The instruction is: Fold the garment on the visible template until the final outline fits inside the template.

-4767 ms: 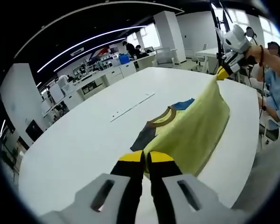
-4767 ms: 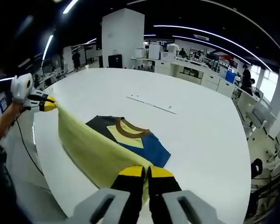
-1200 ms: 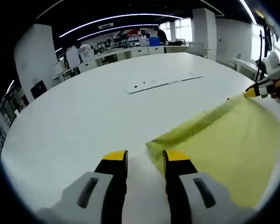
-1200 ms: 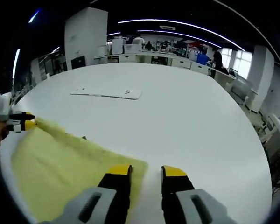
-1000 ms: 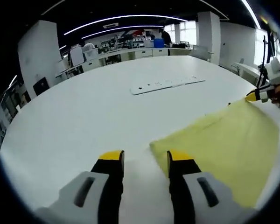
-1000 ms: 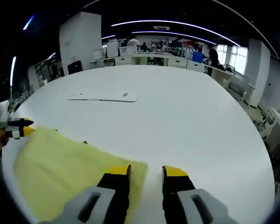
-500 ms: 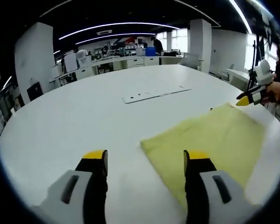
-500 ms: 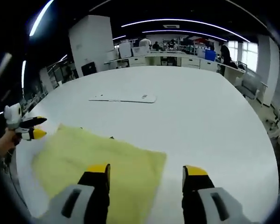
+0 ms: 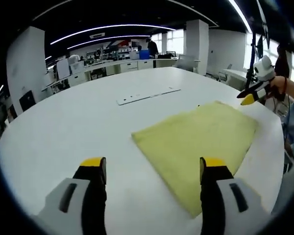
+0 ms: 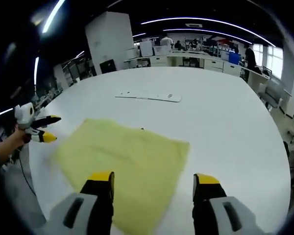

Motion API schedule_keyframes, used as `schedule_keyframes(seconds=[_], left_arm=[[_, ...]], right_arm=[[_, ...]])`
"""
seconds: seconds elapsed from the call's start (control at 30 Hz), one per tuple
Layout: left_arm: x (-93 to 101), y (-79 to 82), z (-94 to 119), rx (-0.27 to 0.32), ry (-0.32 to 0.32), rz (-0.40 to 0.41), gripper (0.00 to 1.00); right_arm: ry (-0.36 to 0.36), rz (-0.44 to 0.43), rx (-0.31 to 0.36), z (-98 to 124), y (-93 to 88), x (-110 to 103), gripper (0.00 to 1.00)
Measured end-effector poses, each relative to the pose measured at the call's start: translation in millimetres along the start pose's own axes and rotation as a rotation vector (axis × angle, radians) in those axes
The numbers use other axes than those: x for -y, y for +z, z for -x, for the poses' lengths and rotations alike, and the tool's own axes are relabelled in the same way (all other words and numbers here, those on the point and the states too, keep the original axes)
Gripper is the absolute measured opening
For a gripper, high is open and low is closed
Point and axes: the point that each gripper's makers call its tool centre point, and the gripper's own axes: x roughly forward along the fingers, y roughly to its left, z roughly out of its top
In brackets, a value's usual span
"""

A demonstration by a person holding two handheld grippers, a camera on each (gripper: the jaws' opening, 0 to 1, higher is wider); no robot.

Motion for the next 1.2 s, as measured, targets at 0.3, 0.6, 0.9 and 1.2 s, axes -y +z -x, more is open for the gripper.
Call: schedule_keyframes(seconds=[0.3, 0.6, 0.9, 1.2], left_arm=[[23.1, -27.9, 26.9, -0.039, -0.060, -0.013, 0.73], [38.1, -45.5, 40.2, -0.055, -0.074, 0.009, 0.66], [45.7, -58.9, 40.9, -0.066, -0.080, 0.044, 0.58], [50.2, -64.9, 34.8, -0.074, -0.084, 0.047, 0.44]], right_arm=[[0.035, 0.009, -0.022, 25.1, -24.5, -17.0, 0.62], [0.067, 0.012, -0.081, 39.7, -59.6, -31.6, 0.55], [0.037, -0.027, -0.105, 43.1, -86.9, -32.1, 0.40], [-0.008, -0.086, -0.109, 35.3, -103.0, -24.6, 0.21]])
